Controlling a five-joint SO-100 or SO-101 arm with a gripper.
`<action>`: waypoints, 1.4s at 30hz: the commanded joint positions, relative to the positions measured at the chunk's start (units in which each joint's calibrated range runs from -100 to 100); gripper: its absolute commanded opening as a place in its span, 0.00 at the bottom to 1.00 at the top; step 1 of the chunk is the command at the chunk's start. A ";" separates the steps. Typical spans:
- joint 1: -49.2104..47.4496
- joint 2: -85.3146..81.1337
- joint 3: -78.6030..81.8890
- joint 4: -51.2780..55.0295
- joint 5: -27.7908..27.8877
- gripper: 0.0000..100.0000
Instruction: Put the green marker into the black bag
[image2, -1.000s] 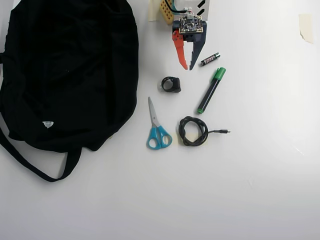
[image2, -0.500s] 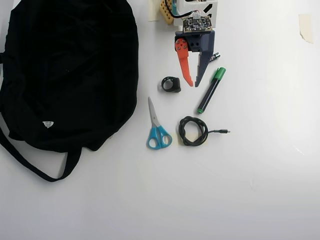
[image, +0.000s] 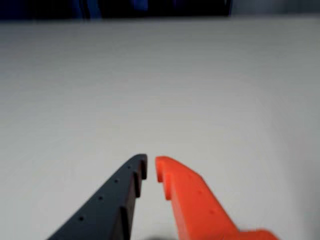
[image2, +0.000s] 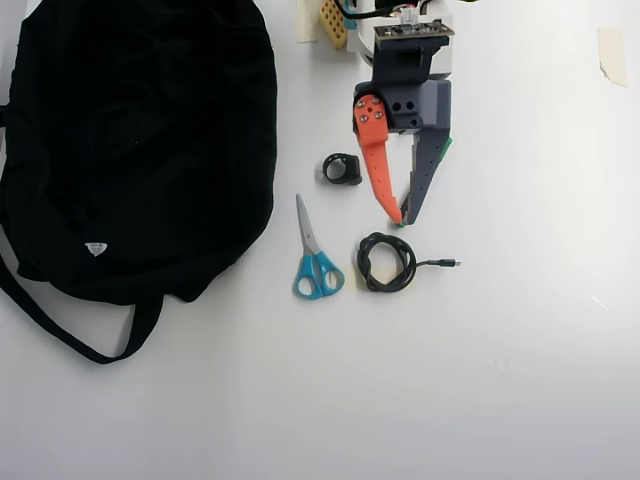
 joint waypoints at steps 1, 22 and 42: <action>0.63 4.61 -11.32 -1.09 0.24 0.02; 2.20 19.72 -33.78 10.45 0.24 0.02; 1.37 19.47 -44.83 72.04 -0.39 0.02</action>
